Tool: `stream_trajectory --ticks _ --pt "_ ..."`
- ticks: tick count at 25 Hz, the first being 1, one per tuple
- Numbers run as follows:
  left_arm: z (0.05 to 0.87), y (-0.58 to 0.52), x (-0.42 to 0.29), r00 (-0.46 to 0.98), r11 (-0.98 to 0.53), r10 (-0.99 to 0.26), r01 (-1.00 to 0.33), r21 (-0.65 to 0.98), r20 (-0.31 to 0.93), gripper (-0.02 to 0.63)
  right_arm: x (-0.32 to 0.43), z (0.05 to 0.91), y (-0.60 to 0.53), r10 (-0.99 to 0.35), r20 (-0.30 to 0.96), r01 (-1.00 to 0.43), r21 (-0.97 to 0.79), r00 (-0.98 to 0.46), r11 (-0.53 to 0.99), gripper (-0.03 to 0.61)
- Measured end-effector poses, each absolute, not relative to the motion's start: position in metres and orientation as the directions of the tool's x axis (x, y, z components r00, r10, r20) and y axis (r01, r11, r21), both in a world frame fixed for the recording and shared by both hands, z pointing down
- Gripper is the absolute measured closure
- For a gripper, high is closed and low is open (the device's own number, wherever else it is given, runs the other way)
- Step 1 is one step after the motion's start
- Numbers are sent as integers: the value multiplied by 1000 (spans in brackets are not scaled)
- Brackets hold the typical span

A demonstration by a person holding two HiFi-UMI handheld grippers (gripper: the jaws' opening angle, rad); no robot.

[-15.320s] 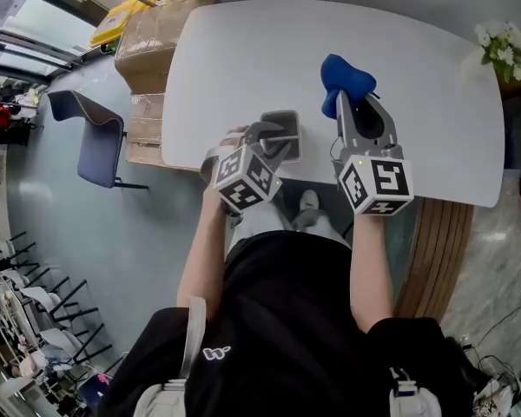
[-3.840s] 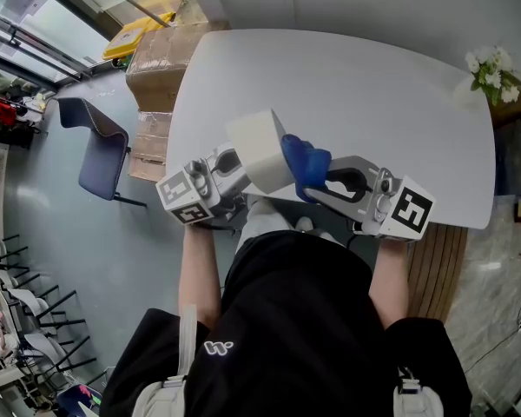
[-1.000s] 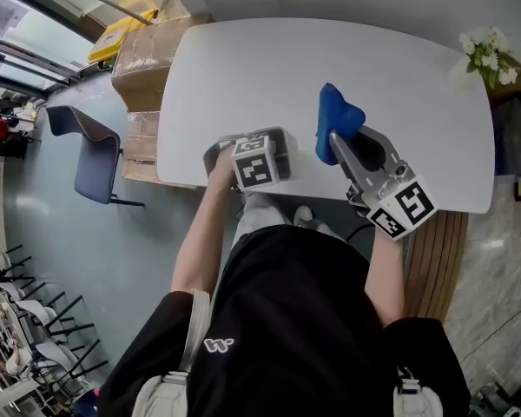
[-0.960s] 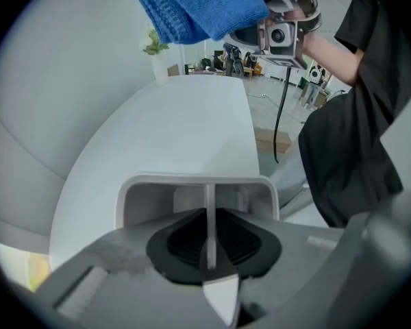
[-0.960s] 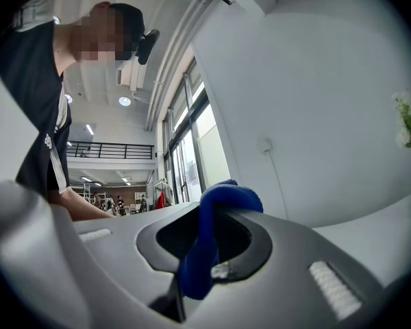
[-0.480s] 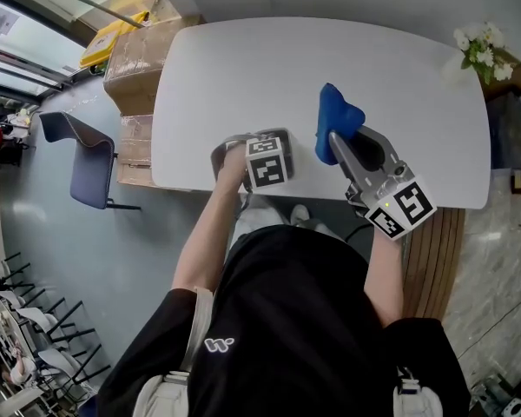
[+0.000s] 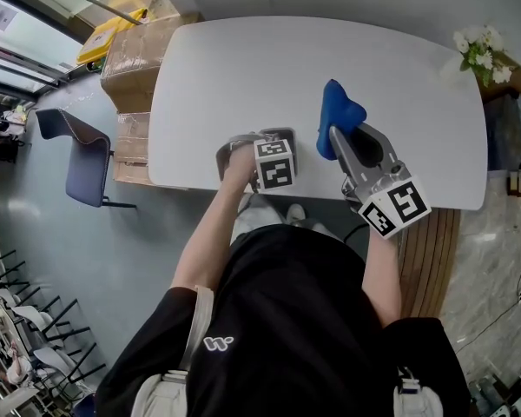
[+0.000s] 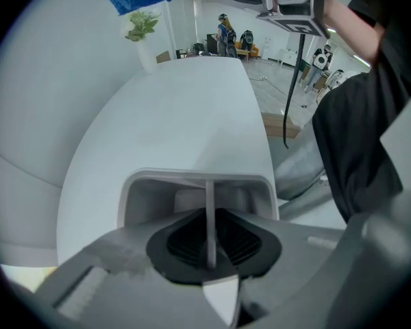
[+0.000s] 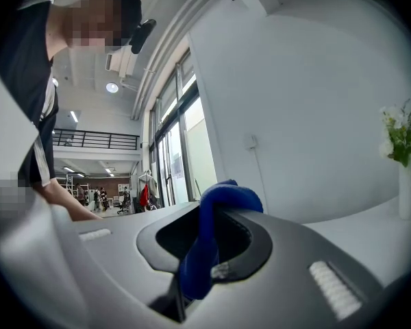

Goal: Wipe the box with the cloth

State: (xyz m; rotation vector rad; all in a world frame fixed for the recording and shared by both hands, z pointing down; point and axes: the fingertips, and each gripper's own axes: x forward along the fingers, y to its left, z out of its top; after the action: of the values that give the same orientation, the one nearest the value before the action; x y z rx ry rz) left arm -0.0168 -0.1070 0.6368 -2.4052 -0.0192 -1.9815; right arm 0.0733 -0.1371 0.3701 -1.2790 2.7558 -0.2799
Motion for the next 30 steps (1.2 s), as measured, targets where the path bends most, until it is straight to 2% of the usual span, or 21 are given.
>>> stream_trajectory --ticks 7,14,23,30 --pt "641 -119 -19 171 -986 -169 -43 -164 971 543 62 372 -136 -757 15 -744 -198 -653 638 525" --pt "621 -122 -21 216 -969 -247 -68 -238 945 541 54 372 -136 -742 20 -731 -198 -670 654 525" --pt "548 -133 -23 436 -907 -391 -332 -259 810 543 37 364 -140 -723 16 -716 -157 -691 681 525" --pt "480 -142 -22 558 -799 -572 -544 -255 602 612 22 344 -149 -714 -5 -710 -101 -700 697 525"
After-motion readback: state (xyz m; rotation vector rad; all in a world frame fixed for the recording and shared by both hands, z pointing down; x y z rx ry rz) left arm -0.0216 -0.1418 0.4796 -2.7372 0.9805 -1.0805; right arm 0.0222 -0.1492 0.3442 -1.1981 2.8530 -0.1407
